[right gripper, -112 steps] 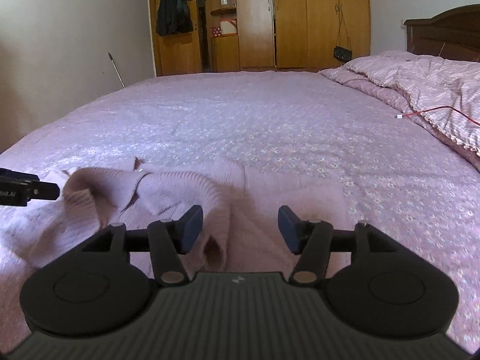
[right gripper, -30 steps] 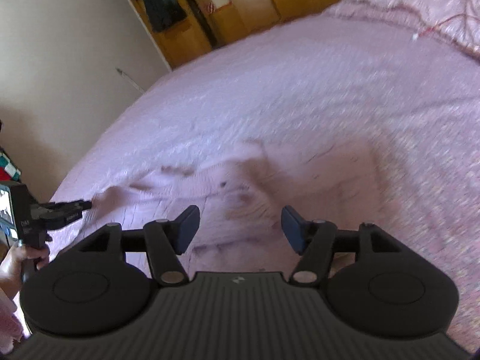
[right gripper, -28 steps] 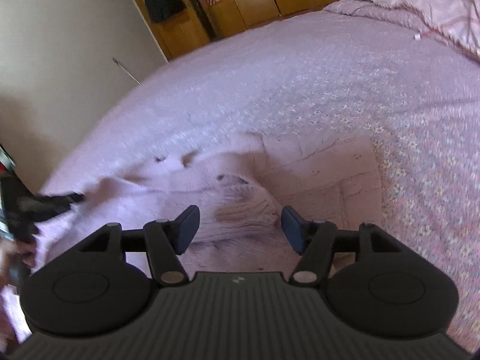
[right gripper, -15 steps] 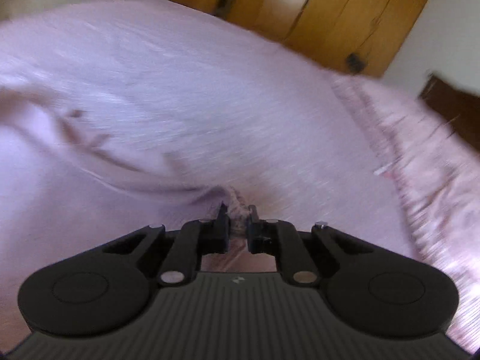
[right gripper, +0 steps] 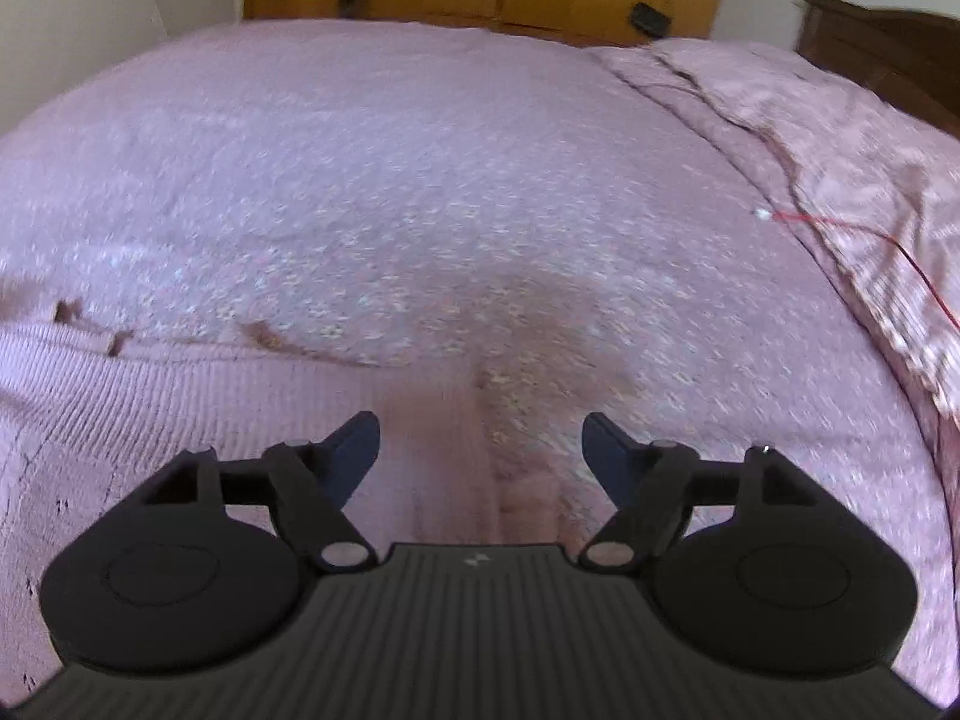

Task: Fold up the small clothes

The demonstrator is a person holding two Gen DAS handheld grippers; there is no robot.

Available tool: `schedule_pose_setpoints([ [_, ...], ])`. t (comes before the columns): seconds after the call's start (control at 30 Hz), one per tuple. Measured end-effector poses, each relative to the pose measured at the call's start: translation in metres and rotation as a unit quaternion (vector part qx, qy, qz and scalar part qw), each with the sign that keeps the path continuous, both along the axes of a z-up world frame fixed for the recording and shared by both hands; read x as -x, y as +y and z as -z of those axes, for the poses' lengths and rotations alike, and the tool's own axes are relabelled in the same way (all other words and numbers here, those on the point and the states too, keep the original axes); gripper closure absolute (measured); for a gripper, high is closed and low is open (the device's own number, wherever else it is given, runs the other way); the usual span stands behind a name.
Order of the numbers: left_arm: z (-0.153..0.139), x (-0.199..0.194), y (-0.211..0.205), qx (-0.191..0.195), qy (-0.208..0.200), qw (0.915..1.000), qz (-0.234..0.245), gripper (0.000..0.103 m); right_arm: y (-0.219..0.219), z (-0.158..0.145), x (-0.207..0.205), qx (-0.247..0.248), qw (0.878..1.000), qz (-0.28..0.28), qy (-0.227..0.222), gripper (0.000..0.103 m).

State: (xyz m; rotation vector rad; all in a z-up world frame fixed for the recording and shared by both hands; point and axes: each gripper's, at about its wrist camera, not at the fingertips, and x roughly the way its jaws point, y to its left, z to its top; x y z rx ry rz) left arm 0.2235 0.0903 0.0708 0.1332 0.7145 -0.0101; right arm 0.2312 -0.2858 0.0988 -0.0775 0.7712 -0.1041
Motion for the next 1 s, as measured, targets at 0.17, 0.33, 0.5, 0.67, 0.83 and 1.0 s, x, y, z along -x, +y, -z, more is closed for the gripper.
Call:
schedule_pose_setpoints([
  [0.17, 0.007, 0.005, -0.013, -0.01, 0.006, 0.9996, 0.024, 0.047, -0.011, 0.003, 0.036, -0.06, 0.998, 0.014, -0.016, 0.019],
  [0.33, 0.026, 0.003, -0.019, -0.029, 0.009, 0.9992, 0.027, 0.062, -0.008, 0.019, 0.082, -0.078, 0.997, 0.015, -0.026, 0.017],
  [0.5, 0.031, 0.002, -0.029, -0.023, 0.002, 0.9979, 0.06, 0.097, -0.005, 0.052, 0.103, -0.097, 0.995, 0.024, -0.012, 0.016],
  [0.67, 0.036, -0.008, -0.031, -0.086, -0.015, 0.996, 0.017, 0.097, -0.016, 0.064, 0.11, -0.145, 0.987, 0.05, -0.038, 0.009],
  [0.83, 0.039, -0.015, -0.026, -0.083, -0.005, 0.9966, 0.0, 0.094, -0.013, 0.065, 0.111, -0.136, 0.989, 0.047, -0.044, 0.009],
  [1.0, 0.026, -0.001, -0.028, -0.076, 0.01, 0.997, -0.01, 0.059, -0.019, 0.06, 0.118, -0.156, 0.986, 0.051, -0.037, 0.008],
])
